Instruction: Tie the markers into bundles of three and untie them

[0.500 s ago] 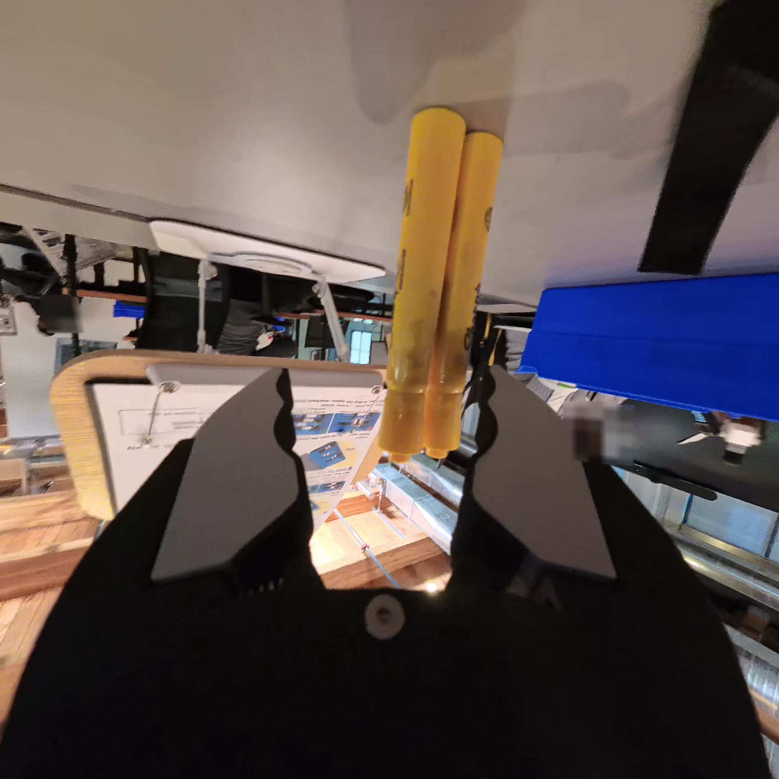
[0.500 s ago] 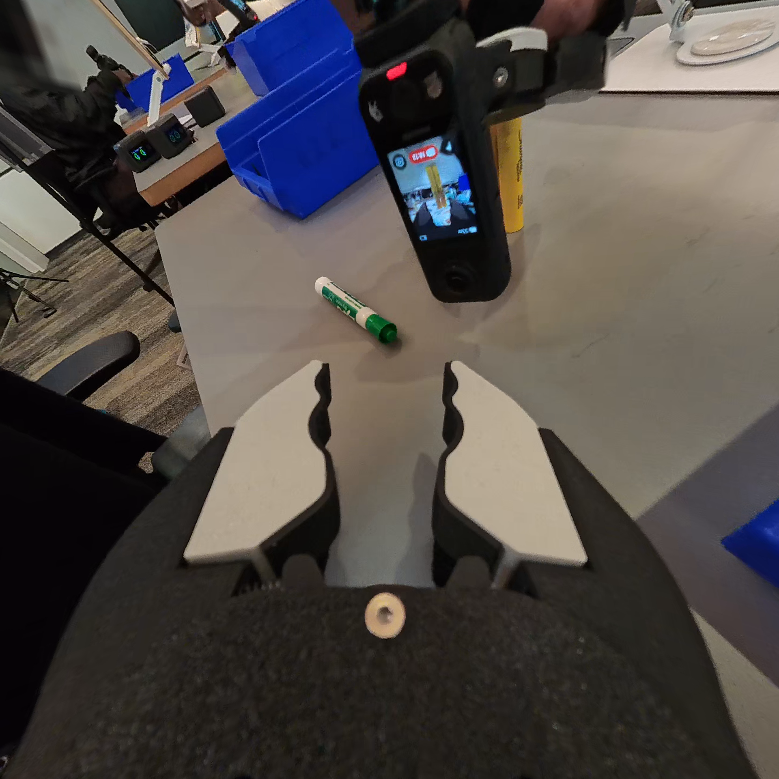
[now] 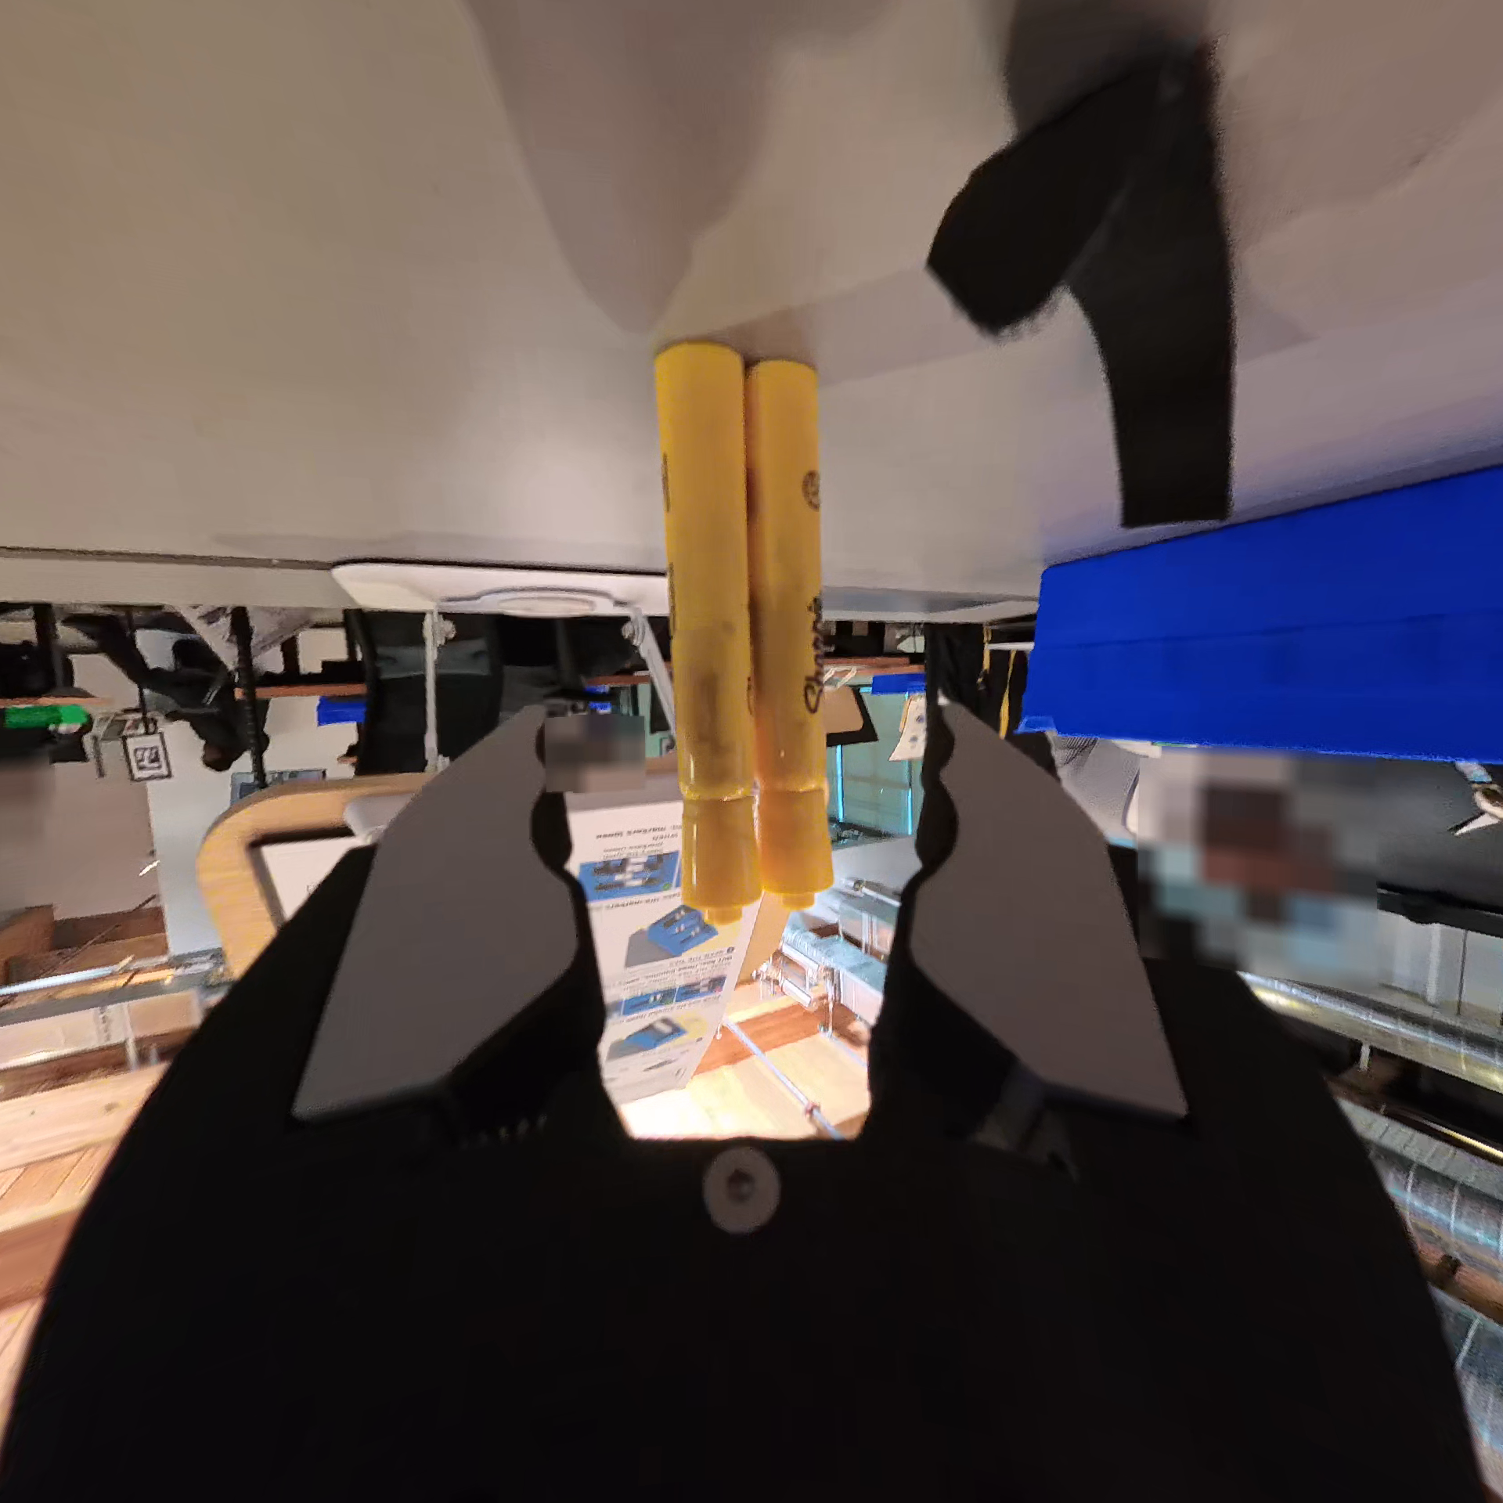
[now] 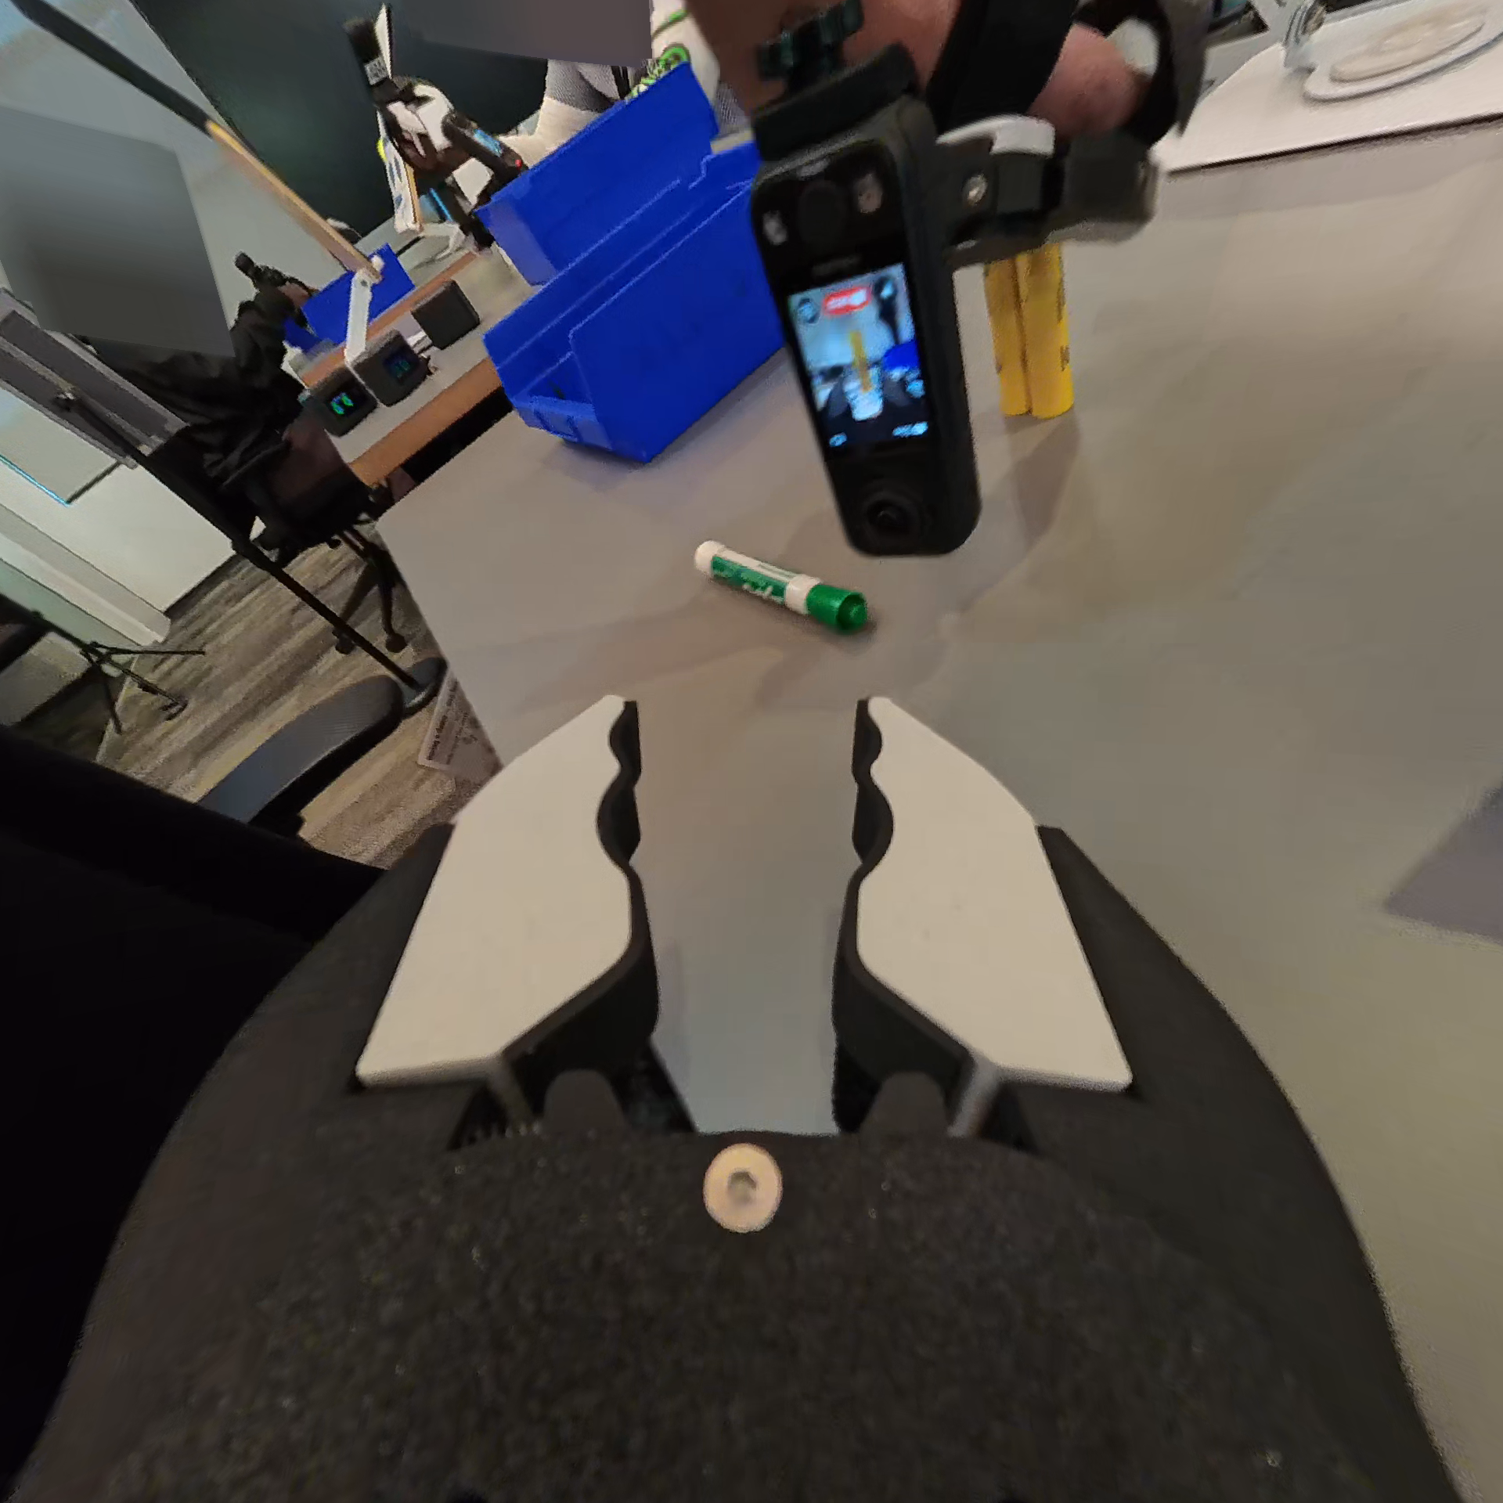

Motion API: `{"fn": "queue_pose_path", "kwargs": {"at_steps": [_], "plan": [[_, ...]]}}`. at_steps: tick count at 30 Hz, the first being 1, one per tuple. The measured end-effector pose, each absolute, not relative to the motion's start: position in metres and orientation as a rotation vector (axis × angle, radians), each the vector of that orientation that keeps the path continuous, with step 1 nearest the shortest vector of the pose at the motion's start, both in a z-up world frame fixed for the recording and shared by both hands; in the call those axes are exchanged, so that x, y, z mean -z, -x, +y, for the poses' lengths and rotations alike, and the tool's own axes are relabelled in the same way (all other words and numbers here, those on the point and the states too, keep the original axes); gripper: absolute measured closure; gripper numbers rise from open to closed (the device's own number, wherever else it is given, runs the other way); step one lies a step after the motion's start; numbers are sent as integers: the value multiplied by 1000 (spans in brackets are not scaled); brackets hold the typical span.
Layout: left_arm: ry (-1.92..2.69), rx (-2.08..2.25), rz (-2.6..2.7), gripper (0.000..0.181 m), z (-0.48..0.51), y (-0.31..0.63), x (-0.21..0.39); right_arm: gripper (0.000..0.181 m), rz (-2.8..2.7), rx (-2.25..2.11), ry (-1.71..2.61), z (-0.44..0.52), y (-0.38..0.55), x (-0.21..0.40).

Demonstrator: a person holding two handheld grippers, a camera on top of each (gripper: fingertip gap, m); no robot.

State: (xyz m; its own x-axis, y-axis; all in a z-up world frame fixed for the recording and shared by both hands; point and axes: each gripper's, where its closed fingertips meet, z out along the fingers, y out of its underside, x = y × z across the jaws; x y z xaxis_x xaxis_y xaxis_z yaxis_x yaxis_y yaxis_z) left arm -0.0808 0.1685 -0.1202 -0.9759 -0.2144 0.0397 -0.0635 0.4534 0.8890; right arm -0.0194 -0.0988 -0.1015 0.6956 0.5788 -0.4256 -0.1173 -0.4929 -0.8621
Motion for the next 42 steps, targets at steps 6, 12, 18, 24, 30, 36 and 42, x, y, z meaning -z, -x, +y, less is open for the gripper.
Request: {"fn": "queue_pose_path", "kwargs": {"at_steps": [6,12,18,24,30,36,42], "plan": [[-306,1623,-2540,100,178,73,118,131,-333,-819,1941,-140,25,109],[-242,1660,-2496,100,185,78,120,132,-326,-809,1945,-154,23,110],[-372,1609,-2520,101,183,78,122,132,-331,-835,1936,-150,24,109],[-1155,1036,-2823,102,136,47,106,132,-343,-860,1934,-147,30,109],[-2531,-350,-2857,99,102,4,35,131,-350,-873,1912,-147,34,105],[-3669,-1140,-1864,69,150,79,49,132,-352,-926,1887,-143,40,100],[-3996,-1136,-1325,58,169,98,79,132,-386,-951,1892,-135,50,101]]}}
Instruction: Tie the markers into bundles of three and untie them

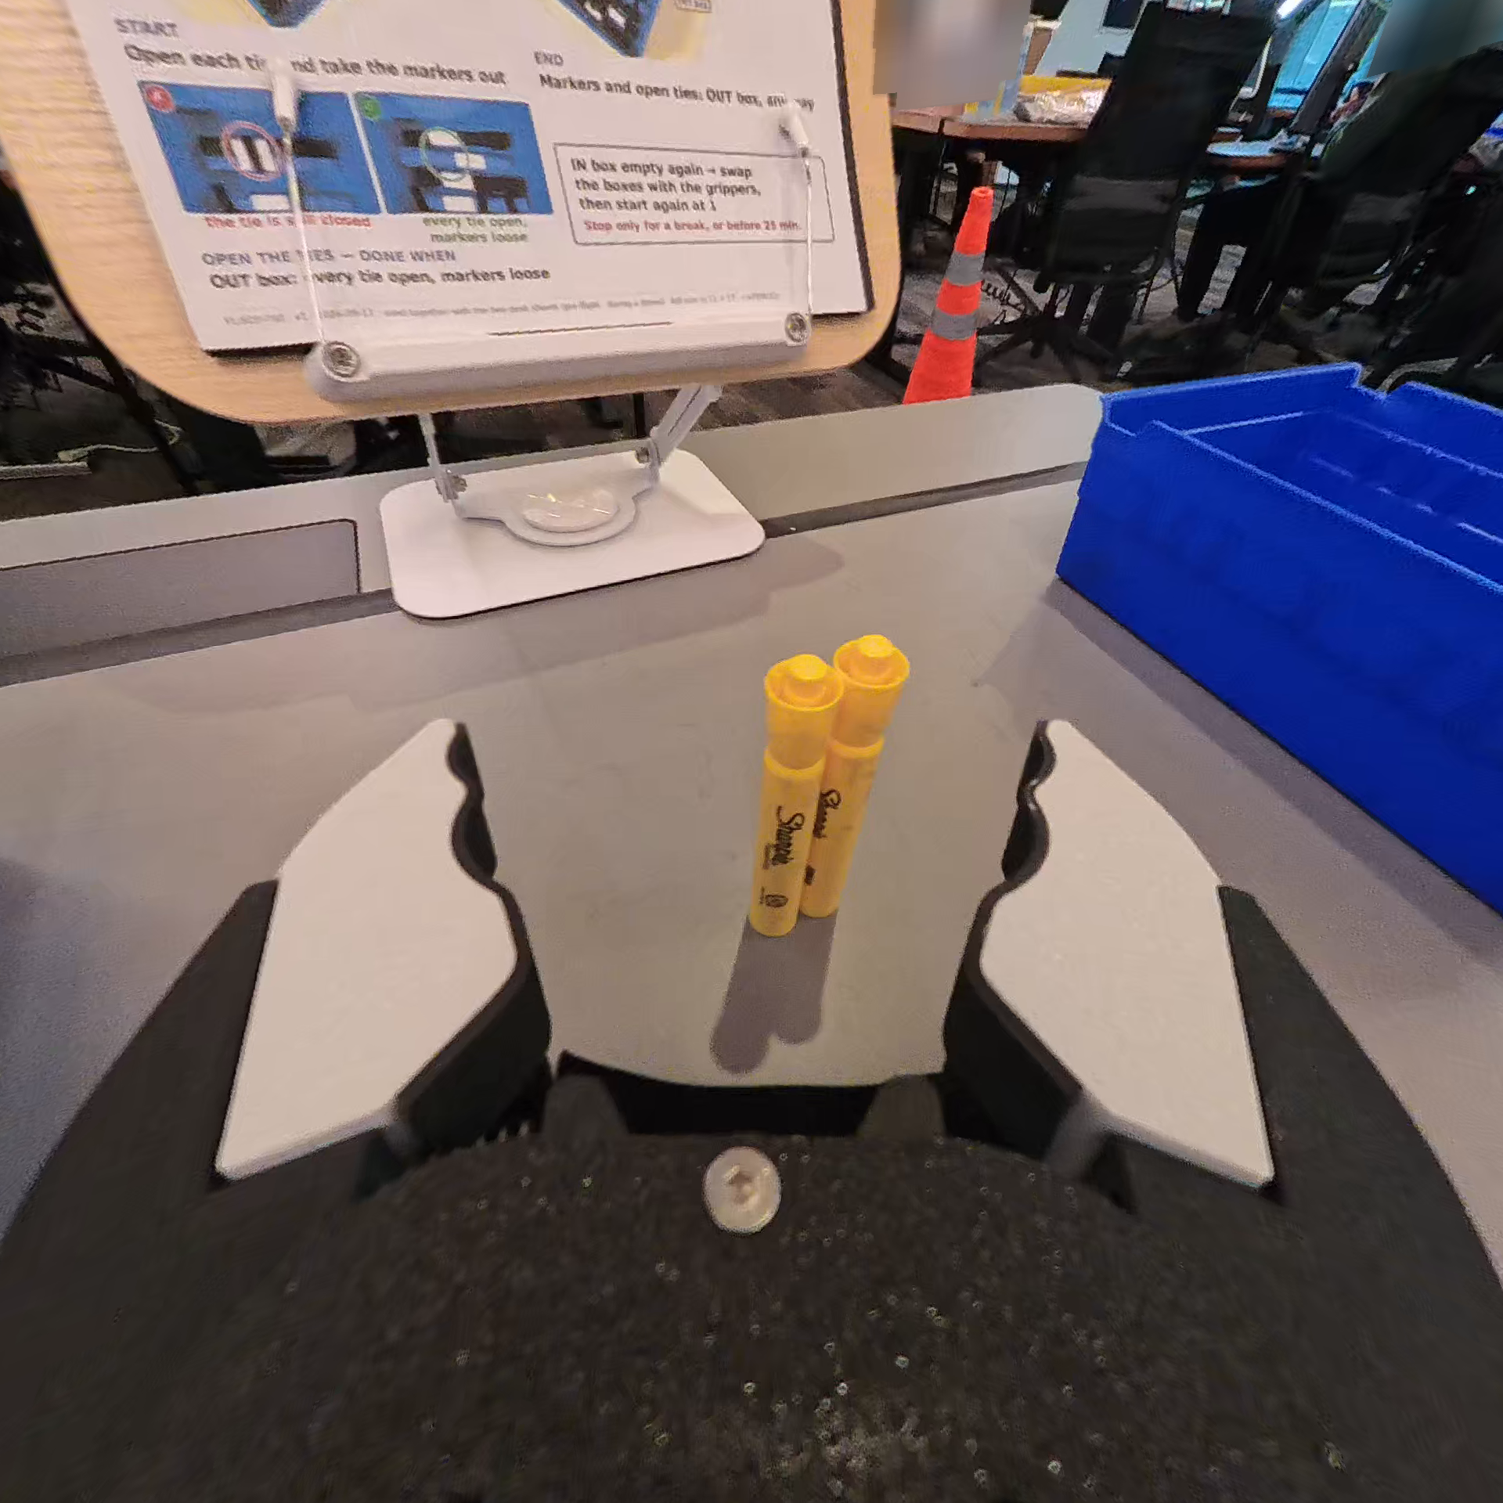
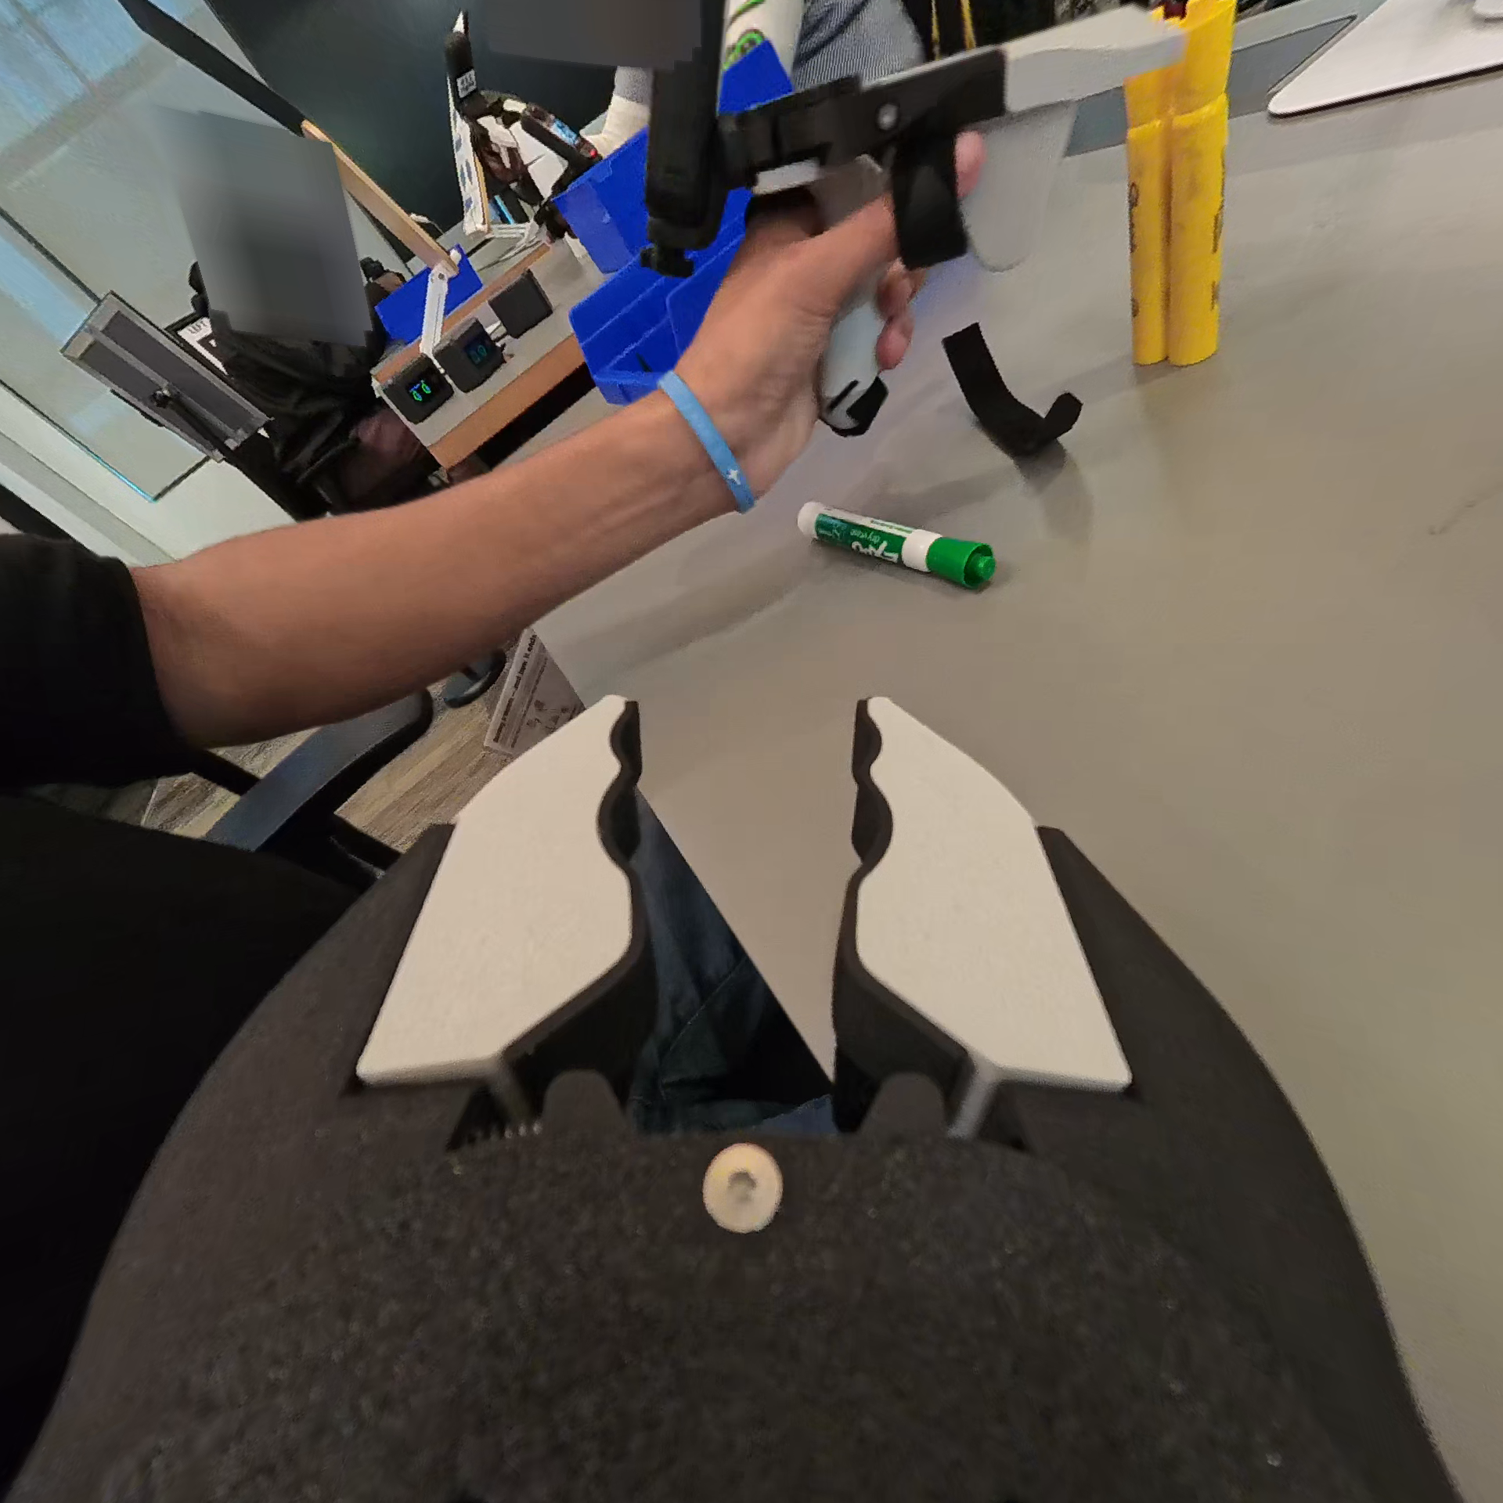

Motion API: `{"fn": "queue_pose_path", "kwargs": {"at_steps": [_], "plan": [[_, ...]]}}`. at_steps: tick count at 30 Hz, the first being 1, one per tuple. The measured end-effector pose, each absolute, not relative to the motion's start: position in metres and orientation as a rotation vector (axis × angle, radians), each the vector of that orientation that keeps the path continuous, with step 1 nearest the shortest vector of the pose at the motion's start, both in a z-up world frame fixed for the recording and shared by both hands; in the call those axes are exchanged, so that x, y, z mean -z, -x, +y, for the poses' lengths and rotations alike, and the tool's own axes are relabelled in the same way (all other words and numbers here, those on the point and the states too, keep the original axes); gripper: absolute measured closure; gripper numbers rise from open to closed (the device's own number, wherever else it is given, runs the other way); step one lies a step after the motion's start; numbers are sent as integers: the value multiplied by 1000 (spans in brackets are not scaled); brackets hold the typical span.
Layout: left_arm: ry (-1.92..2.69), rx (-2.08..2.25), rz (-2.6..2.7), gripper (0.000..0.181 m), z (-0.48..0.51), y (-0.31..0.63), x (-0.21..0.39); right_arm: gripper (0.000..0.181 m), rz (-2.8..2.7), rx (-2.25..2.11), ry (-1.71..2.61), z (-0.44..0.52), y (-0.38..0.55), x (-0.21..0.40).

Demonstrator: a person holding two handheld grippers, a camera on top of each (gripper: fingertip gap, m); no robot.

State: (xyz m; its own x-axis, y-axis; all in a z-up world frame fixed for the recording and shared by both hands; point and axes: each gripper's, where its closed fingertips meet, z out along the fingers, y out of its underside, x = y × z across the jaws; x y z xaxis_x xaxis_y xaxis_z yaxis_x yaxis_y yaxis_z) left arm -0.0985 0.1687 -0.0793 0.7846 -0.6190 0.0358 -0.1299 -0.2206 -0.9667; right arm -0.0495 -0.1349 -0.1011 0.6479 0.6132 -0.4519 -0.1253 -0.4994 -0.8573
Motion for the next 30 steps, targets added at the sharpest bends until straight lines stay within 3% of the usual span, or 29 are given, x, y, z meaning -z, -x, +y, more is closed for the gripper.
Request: {"fn": "queue_pose_path", "kwargs": {"at_steps": [10,14,18,30], "plan": [[1858,453,317,65,174,62,103,132,-409,-1004,1877,-128,57,96],[1930,476,259,71,178,50,119,132,-418,-1023,1862,-128,56,92],[2013,454,225,88,185,54,138,132,-426,-1038,1861,-126,52,92],[2103,372,218,99,202,56,154,132,-440,-1152,1814,-125,56,83]]}}
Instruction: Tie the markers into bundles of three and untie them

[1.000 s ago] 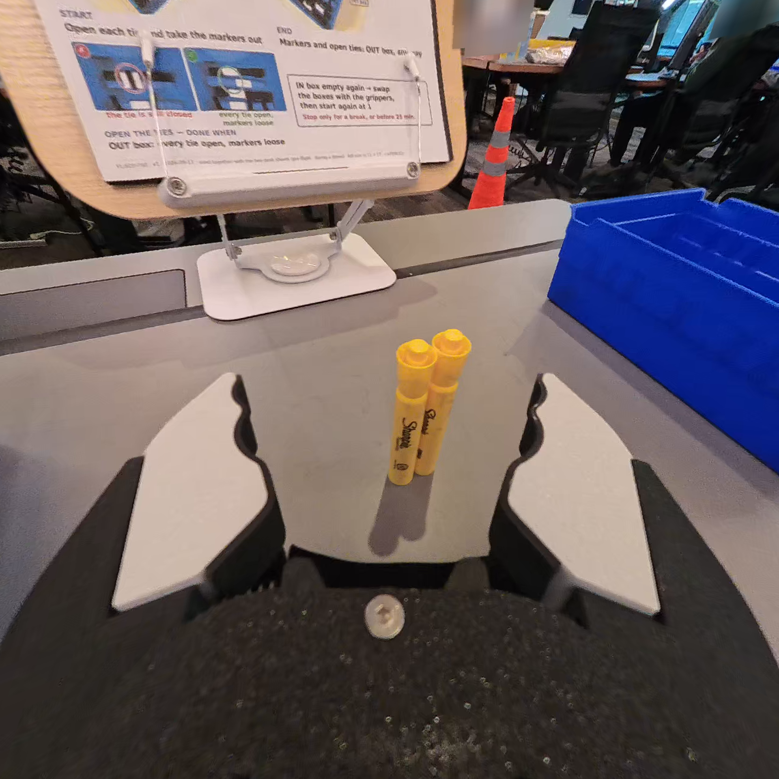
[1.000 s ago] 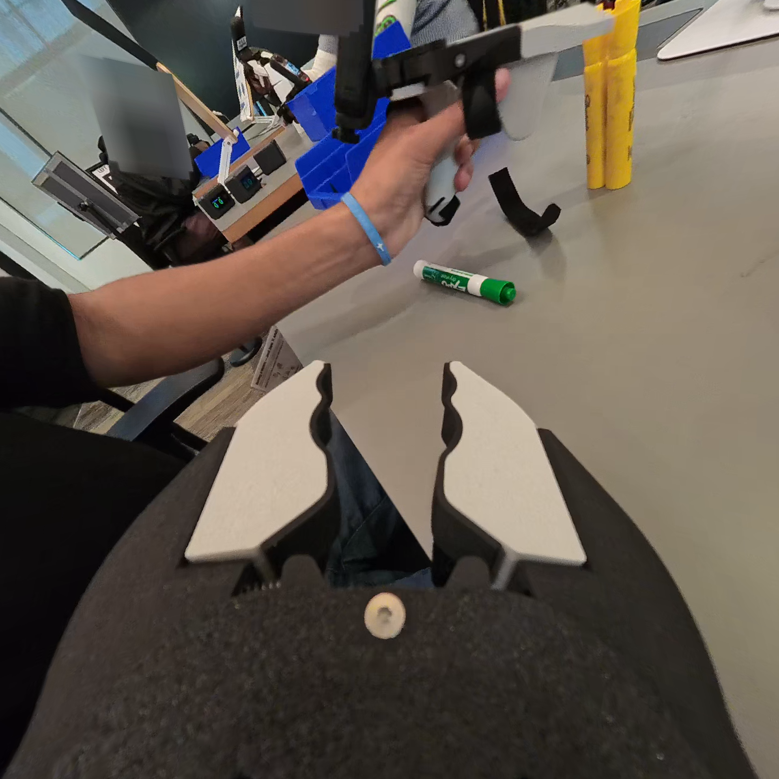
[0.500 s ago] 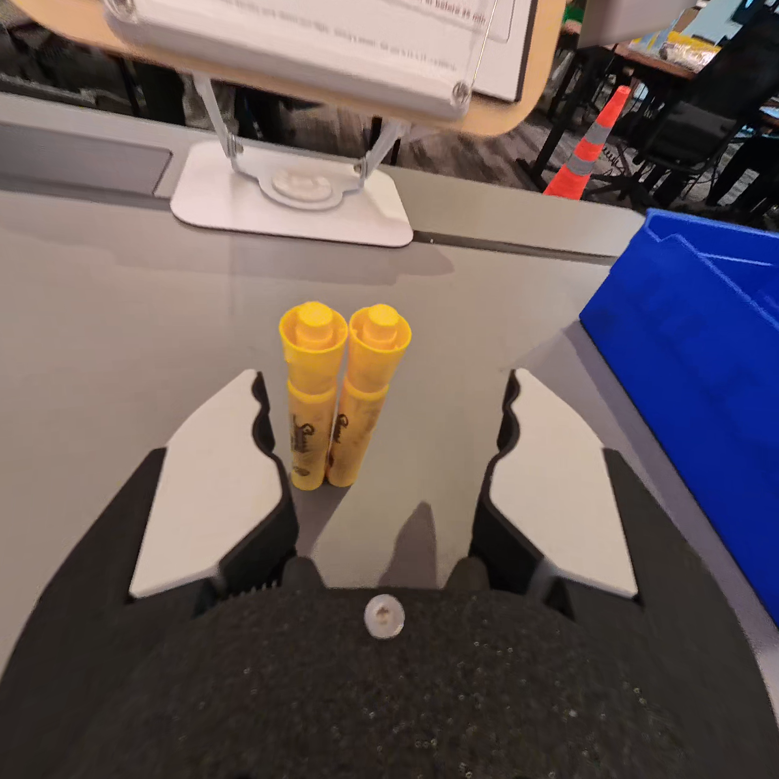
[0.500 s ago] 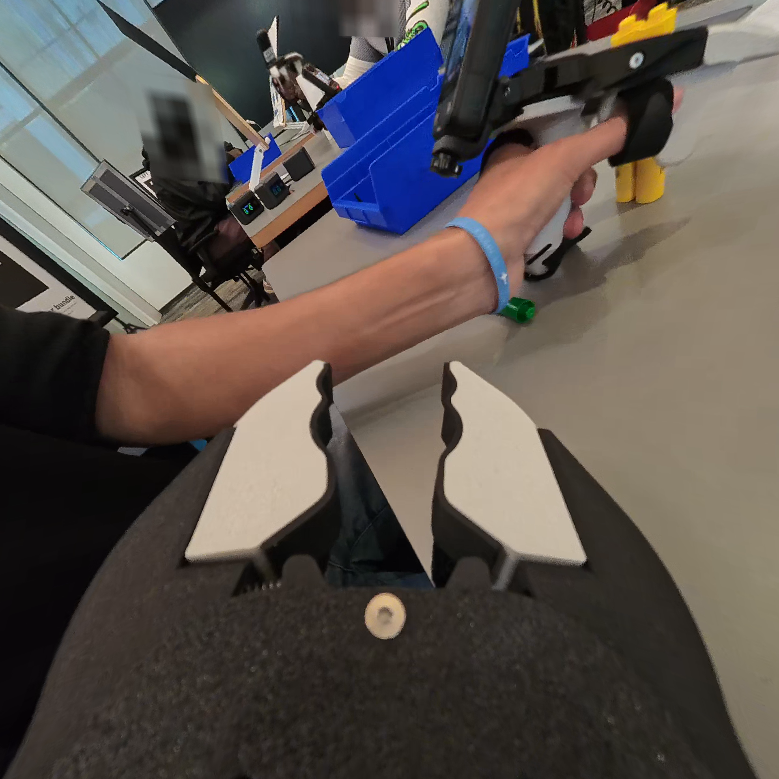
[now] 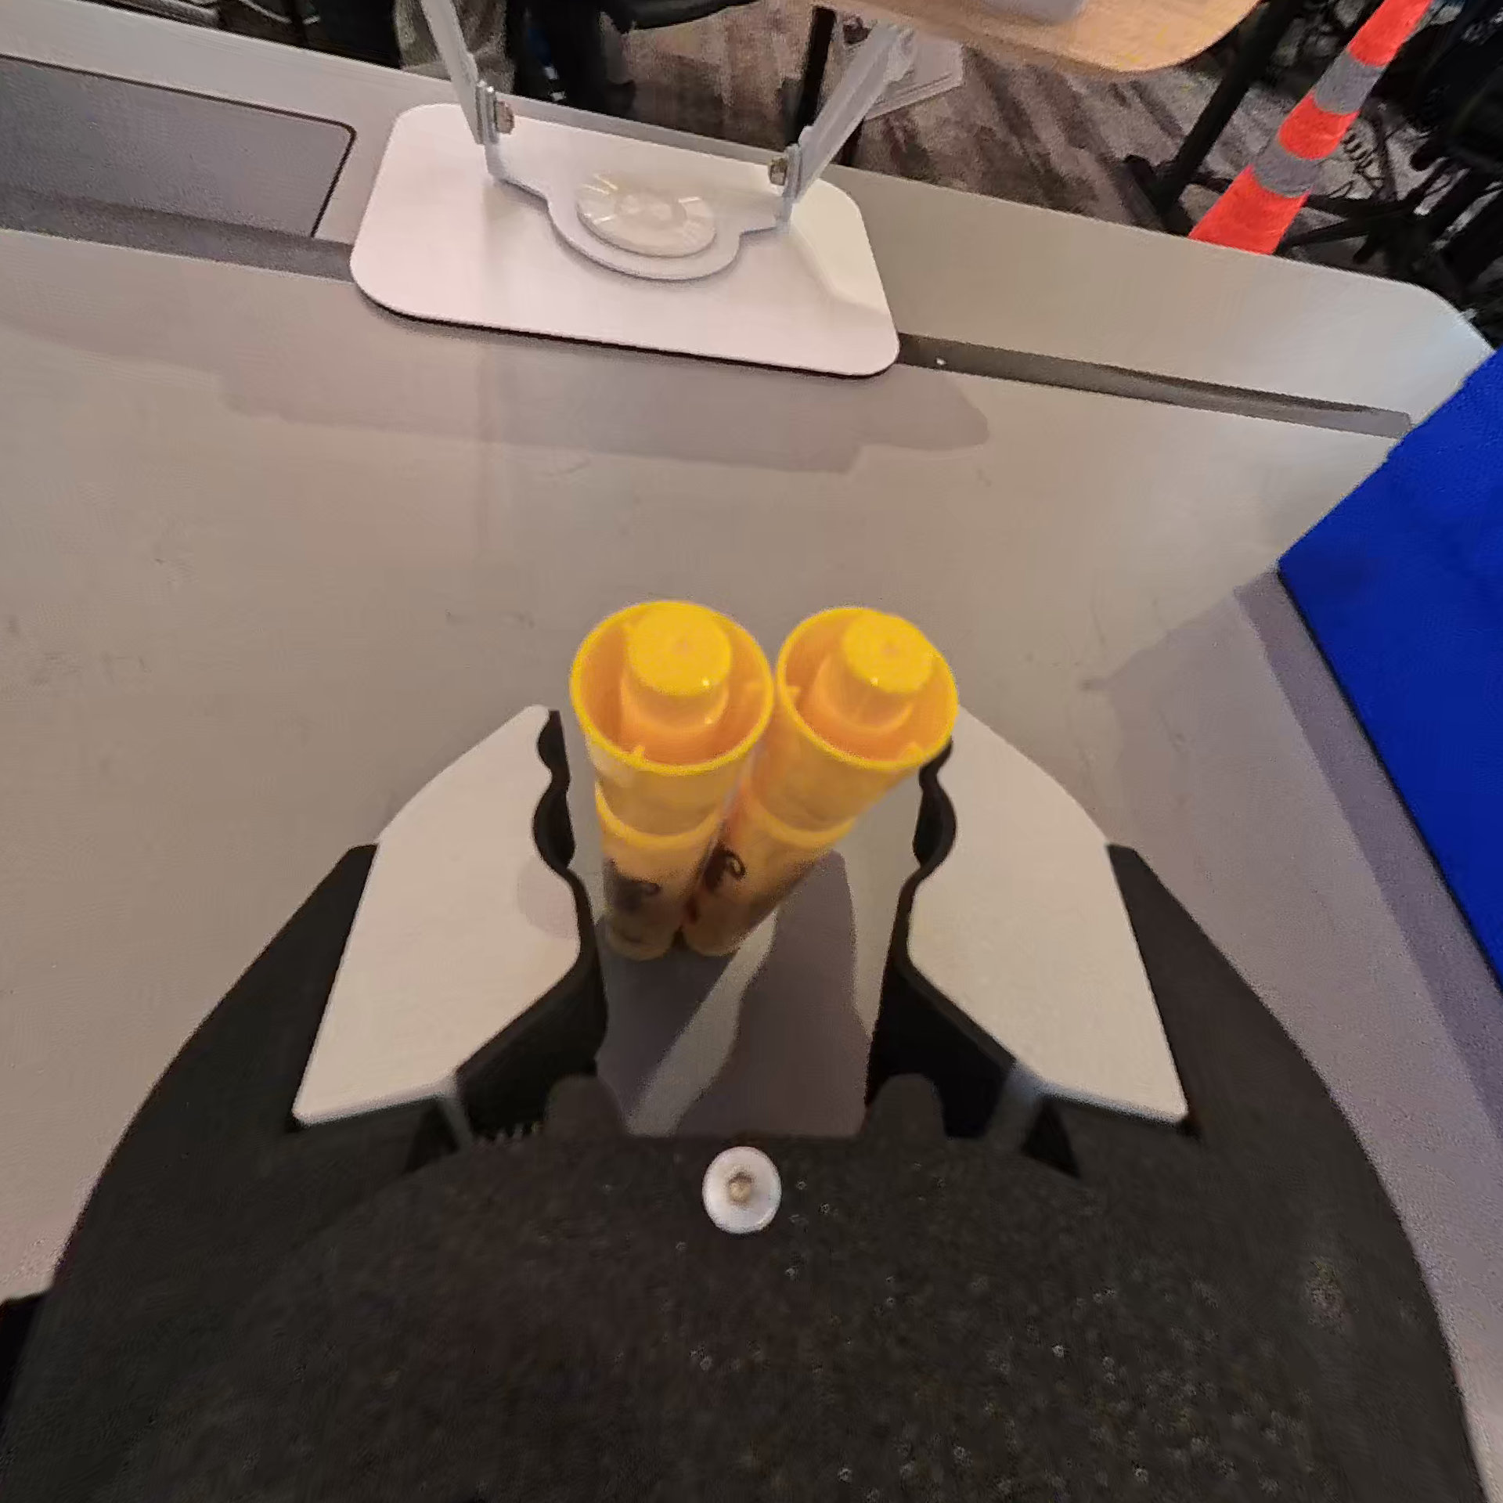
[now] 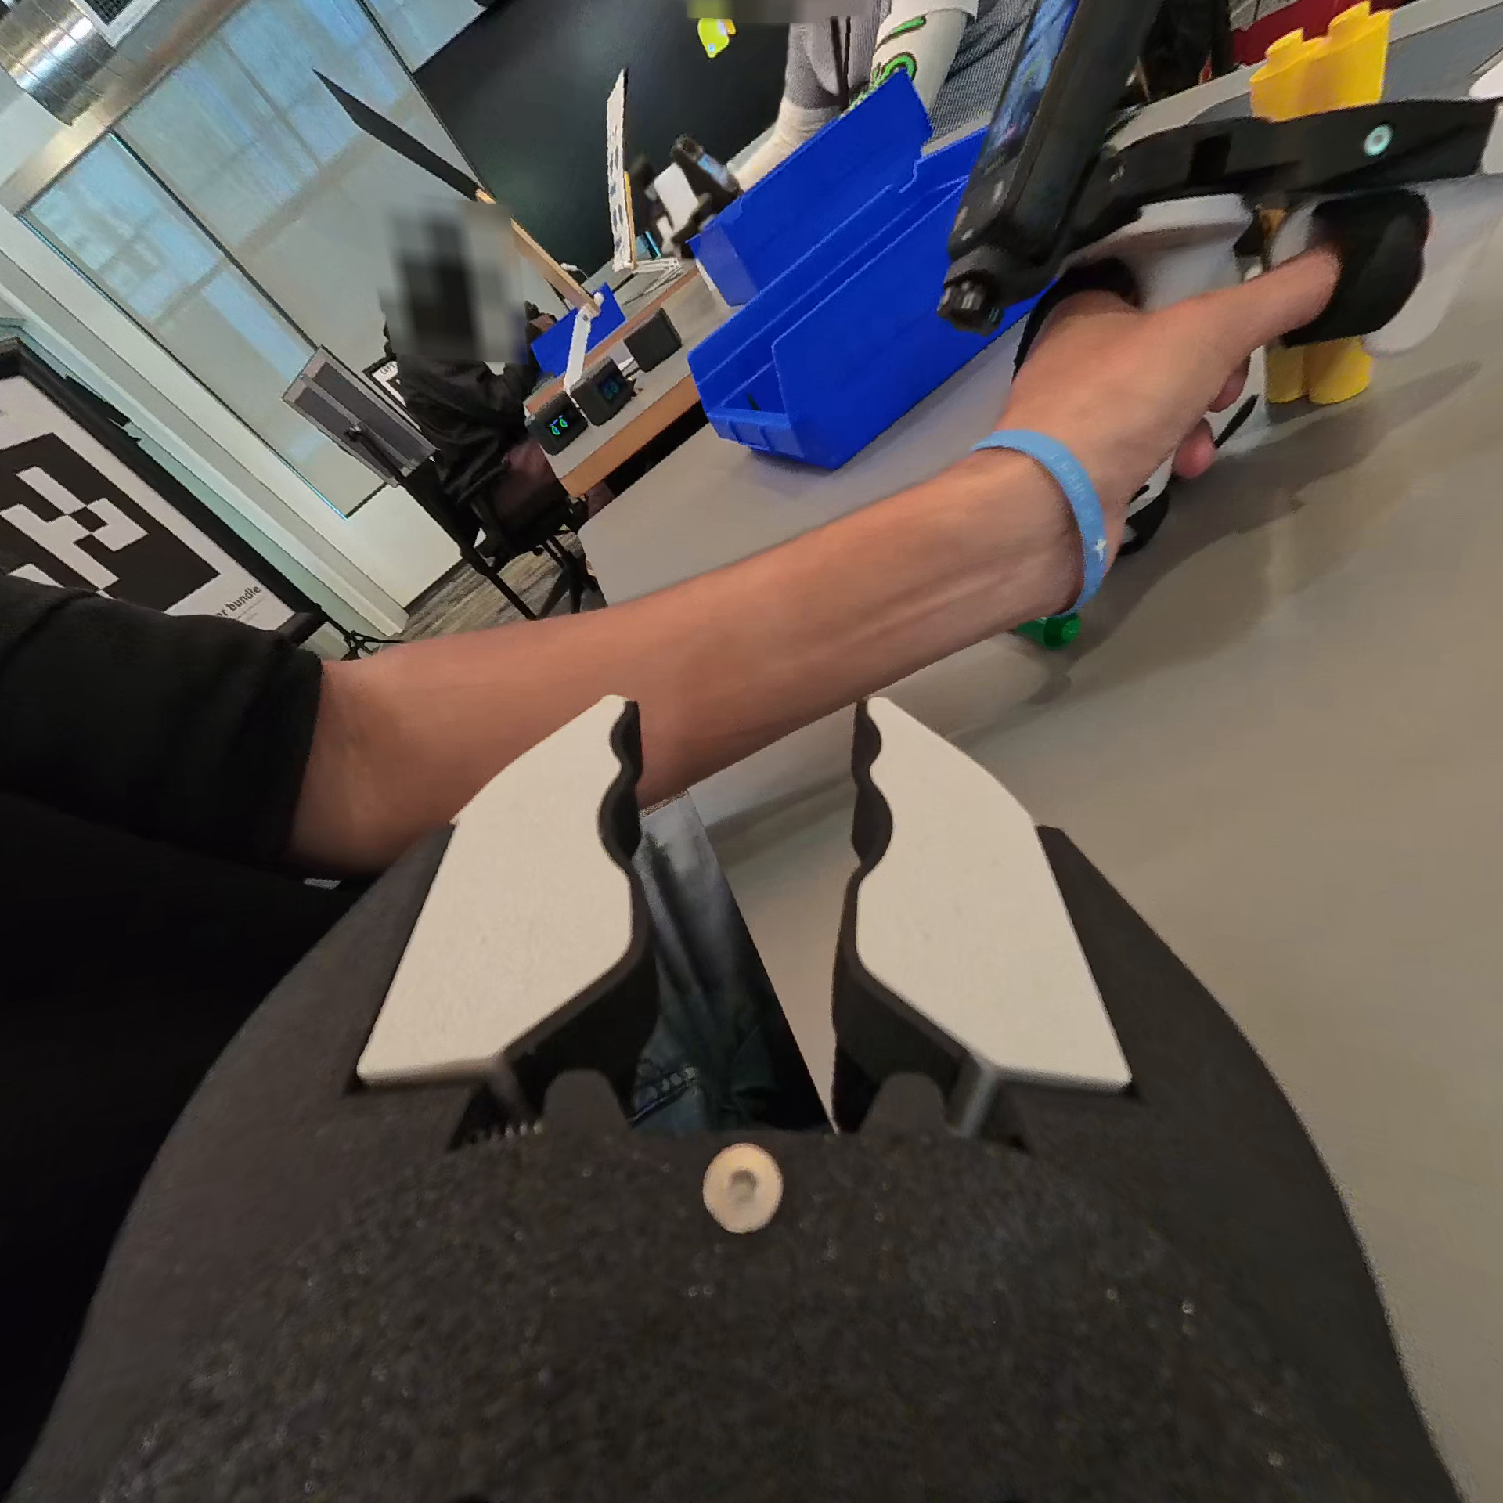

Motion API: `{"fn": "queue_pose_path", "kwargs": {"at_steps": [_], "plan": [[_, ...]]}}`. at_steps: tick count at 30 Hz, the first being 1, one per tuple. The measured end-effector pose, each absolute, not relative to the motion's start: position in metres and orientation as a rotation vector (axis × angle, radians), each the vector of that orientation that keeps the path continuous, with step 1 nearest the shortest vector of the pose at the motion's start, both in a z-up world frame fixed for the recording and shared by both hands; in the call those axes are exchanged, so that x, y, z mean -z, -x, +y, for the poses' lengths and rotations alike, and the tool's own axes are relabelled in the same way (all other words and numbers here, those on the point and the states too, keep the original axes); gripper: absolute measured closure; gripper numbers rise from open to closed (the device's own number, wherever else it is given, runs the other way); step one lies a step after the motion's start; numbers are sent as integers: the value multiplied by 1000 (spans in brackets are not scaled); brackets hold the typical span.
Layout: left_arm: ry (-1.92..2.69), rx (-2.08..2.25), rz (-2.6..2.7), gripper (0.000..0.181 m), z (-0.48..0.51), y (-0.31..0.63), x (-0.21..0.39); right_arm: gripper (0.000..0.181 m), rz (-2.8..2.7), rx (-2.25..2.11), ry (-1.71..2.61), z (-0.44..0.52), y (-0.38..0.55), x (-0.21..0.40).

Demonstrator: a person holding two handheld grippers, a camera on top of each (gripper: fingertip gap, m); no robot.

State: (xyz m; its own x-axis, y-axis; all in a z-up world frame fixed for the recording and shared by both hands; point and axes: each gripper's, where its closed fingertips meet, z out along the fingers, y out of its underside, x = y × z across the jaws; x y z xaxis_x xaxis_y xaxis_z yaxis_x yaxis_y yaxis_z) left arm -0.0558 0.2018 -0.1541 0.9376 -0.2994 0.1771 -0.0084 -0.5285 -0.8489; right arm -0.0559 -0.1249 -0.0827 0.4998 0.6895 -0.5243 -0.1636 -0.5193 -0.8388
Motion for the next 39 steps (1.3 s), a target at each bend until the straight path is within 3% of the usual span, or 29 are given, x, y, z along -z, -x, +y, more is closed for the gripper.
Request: {"fn": "queue_pose_path", "kwargs": {"at_steps": [7,19,39], "plan": [[2081,301,198,114,207,57,151,132,-450,-1175,1814,-123,59,84],[2064,261,151,115,208,65,149,132,-441,-1192,1825,-124,58,86],[2134,255,124,132,203,67,159,133,-444,-1204,1827,-126,60,86]]}}
